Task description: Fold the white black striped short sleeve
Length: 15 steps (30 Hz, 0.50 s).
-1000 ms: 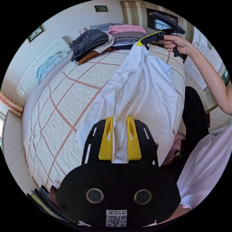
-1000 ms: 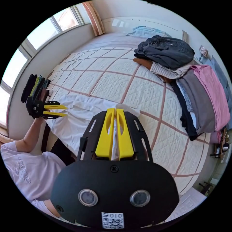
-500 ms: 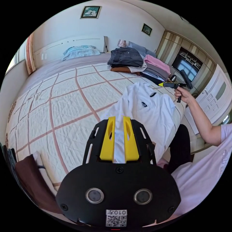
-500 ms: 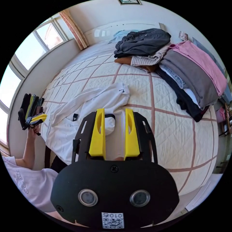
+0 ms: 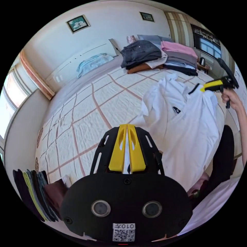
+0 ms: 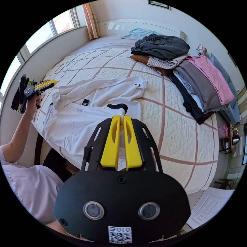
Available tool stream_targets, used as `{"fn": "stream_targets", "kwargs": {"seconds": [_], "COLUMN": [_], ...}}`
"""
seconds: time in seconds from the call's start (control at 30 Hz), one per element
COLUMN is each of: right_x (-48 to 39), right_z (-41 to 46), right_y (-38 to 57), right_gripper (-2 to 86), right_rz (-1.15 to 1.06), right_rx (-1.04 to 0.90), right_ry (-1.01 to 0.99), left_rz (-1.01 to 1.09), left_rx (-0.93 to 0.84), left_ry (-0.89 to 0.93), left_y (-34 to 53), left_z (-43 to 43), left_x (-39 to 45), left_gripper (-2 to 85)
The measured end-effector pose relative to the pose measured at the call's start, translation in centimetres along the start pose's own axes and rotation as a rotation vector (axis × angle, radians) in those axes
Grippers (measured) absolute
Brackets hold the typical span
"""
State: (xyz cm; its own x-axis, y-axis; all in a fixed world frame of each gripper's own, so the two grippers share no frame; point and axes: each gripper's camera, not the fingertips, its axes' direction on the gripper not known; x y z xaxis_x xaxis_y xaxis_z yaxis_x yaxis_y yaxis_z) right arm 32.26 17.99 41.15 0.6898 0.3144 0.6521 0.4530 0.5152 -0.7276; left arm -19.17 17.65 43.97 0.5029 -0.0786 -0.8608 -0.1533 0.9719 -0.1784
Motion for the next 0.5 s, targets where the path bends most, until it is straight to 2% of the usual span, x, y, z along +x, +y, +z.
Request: {"fn": "stream_targets", "kwargs": {"seconds": [0.1,0.17,0.23,0.3,0.37,0.43,0.5], "right_x": [0.2,-0.6,-1.4,-1.6,-1.0,-0.3,0.7], "right_z": [-4.7,-7.3,-7.6,-7.1,-7.6,-9.2,-10.6], "right_y": [4.5,8.4,11.2,13.6,17.4,20.4,22.9], "right_gripper": [2.7,2.9,3.2,3.5,3.7,3.9,4.0], "right_rz": [-0.015,-0.104,-0.180,-0.172,-0.147,-0.151,-0.161], "right_rx": [0.160,0.297,0.354,0.363,0.442,0.558,0.631], "right_ry": [-0.129,-0.267,-0.347,-0.358,-0.421,-0.488,-0.541], "left_rz": [-0.214,-0.252,-0.105,0.056,0.125,0.129,0.087], "left_rx": [0.050,0.127,0.198,0.176,0.092,-0.027,-0.065], "left_ry": [-0.013,0.105,0.410,0.571,0.582,0.459,0.333], "left_y": [-1.7,-1.8,-1.6,-0.4,2.3,7.0,10.3], "left_z": [-1.2,-3.1,-5.4,-6.2,-6.0,-5.0,-4.7], "left_x": [-6.4,-8.4,-6.5,-2.4,1.6,5.1,6.3], "left_gripper": [1.1,2.1,3.9,5.2,6.6,8.2,9.3]}}
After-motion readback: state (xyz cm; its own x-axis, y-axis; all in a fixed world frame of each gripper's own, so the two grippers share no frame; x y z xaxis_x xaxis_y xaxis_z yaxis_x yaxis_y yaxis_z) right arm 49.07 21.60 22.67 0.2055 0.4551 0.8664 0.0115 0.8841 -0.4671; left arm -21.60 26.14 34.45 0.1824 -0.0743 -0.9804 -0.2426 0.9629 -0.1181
